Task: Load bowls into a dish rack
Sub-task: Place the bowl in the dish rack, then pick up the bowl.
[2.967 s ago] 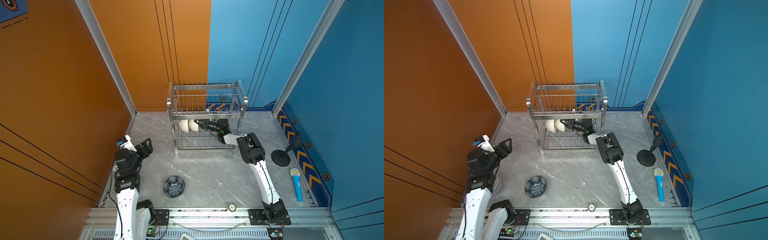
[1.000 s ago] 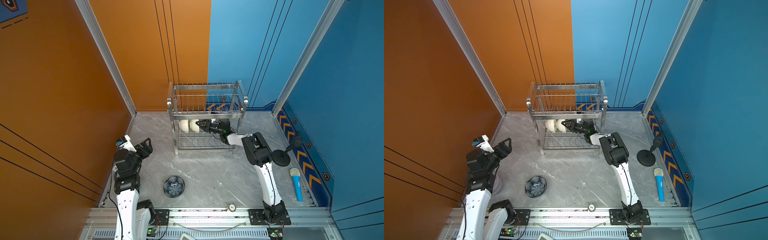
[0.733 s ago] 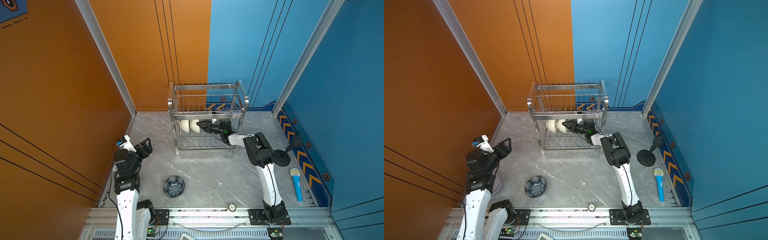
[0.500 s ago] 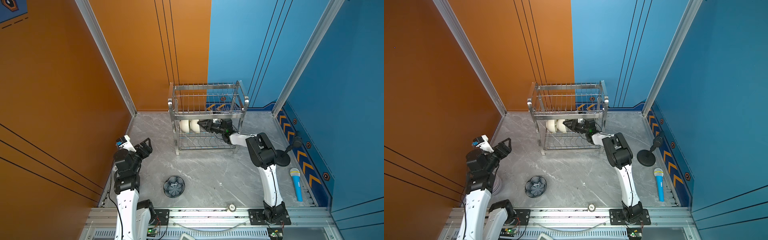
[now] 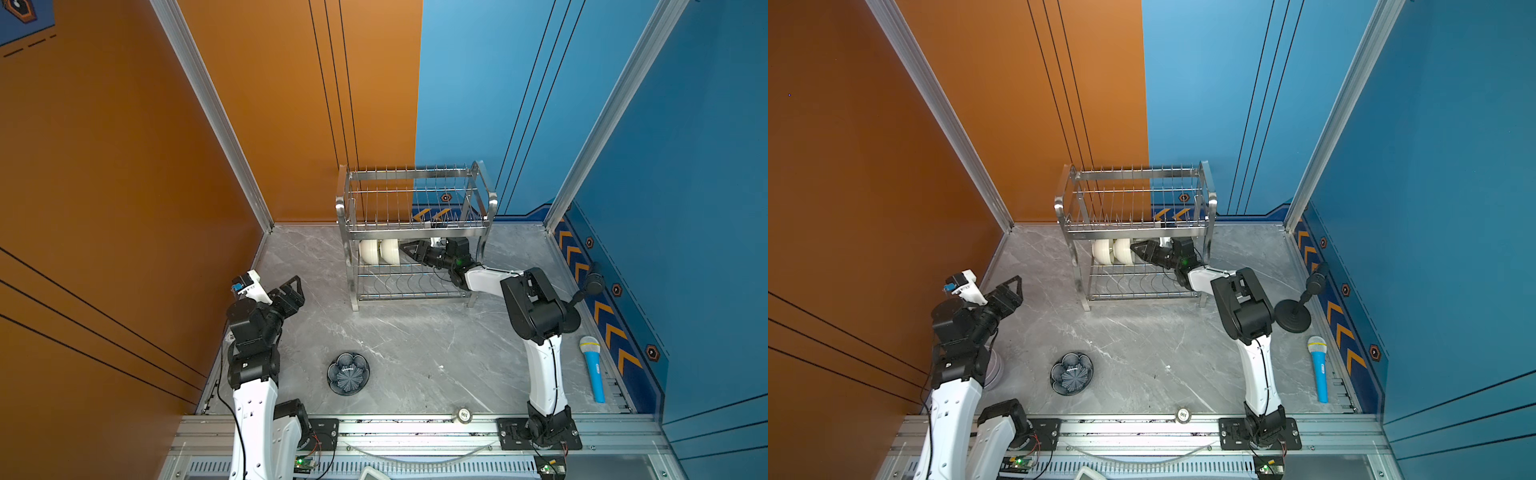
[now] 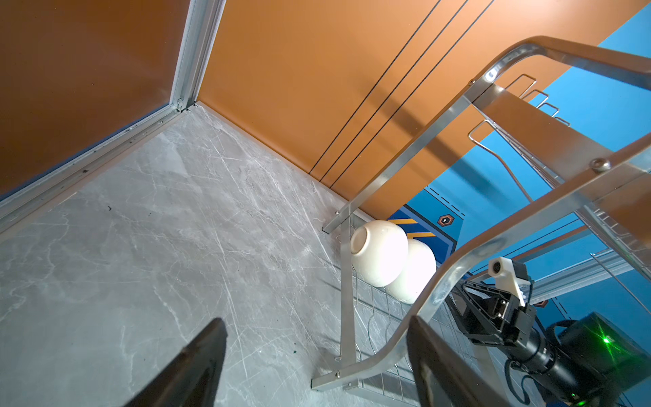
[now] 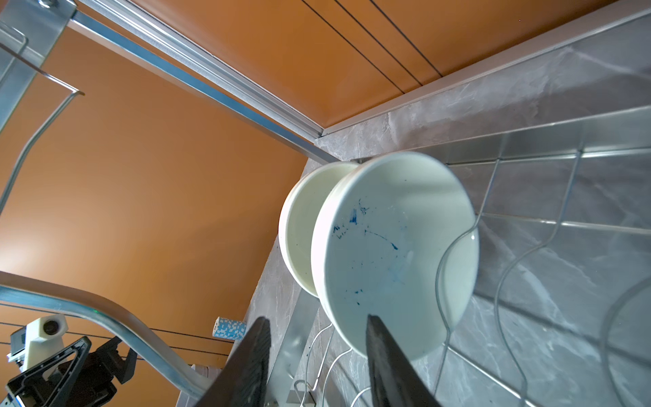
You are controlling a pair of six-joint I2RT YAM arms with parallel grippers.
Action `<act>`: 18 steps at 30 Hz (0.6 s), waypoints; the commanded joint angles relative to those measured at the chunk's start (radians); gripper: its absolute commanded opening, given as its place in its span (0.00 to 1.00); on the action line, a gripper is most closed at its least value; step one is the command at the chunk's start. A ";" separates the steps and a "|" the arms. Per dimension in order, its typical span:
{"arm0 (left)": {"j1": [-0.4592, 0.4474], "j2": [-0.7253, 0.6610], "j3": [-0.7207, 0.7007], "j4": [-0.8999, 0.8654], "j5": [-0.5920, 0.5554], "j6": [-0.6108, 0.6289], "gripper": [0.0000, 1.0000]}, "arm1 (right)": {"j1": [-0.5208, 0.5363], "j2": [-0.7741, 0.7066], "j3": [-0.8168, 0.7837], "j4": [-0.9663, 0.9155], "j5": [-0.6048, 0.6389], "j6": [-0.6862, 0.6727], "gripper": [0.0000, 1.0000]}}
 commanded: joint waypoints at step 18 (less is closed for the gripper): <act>0.012 -0.011 -0.014 0.016 0.005 -0.012 0.81 | 0.091 -0.284 -0.272 -0.025 0.092 -0.178 0.46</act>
